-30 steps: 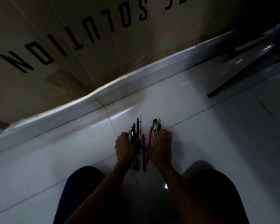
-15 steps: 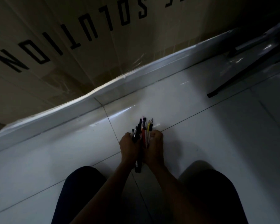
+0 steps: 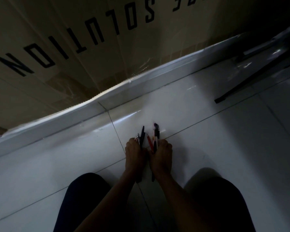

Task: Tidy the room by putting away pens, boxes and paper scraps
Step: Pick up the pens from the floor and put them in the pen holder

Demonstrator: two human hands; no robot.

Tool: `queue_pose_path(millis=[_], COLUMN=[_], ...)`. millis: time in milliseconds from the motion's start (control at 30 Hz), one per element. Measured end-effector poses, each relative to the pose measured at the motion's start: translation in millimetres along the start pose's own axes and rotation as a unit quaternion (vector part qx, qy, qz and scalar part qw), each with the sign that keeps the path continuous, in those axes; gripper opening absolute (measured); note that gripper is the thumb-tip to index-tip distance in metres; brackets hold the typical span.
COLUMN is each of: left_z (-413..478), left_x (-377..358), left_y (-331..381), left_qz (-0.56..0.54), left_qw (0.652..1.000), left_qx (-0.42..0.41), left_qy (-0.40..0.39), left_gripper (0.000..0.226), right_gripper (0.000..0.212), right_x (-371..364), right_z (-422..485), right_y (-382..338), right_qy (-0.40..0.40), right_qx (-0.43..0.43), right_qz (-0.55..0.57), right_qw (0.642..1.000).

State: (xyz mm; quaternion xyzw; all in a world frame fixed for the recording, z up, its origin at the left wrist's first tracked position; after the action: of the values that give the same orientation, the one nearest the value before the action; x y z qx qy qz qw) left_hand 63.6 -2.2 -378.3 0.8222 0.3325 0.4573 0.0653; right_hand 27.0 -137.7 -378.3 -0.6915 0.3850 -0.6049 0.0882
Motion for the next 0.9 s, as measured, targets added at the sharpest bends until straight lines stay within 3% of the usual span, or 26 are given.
queue_pose_path(millis=[200,333,400,533,700,767,900], left_z=[0.4,-4.4,-2.1,1.4,4.9,6.5,10.0], left_x=[-1.1,3.9,7.8,13.2,13.3,12.0,12.9], left_y=[-10.4,2.9,-1.3,-8.7,-9.3,-13.4,-21.0], left_qz=[-0.004,-0.016,-0.069,-0.121,-0.119,-0.122,-0.107], left_qw=[1.0,0.999,0.998,0.989,0.987,0.985,0.986], left_qx=[0.005,-0.034,0.002,0.076,0.088,0.099,0.112], left_qy=[-0.019,-0.007,-0.014,-0.041,-0.068,-0.073,-0.064], left_gripper=[0.023,0.017,0.01,0.016,0.019,0.019,0.019], right_gripper=[0.044,0.027,0.031,0.036,0.028,0.02,0.028], right_x=[-6.5,-4.1,-4.6,-11.1,-6.4,-14.4,-11.5], right_z=[4.0,2.6,-1.5,-3.0,-2.7,-4.1,-2.2], right_y=[1.1,0.3,-1.6,-3.4,-16.3,-19.4,-20.7], right_qy=[-0.03,-0.028,-0.03,-0.066,-0.055,-0.094,-0.1], right_qx=[-0.03,-0.023,-0.013,-0.023,-0.017,0.007,0.006], right_qz=[-0.018,-0.061,-0.069,-0.095,-0.158,-0.172,-0.158], right_qw=[0.999,0.998,0.997,0.993,0.986,0.981,0.982])
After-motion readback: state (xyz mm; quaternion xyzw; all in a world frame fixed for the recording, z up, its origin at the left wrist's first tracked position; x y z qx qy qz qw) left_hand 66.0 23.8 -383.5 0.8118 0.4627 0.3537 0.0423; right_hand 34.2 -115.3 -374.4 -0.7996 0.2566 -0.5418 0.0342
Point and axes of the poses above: each hand's wrist, its own z-axis towards the middle knuckle, its own x-axis out of the back of the hand, y = z × x, the point moved 10 cm from there along z, towards the middle knuckle, and after that the axes turned 13 degrees about x, right-handed, at the moved point
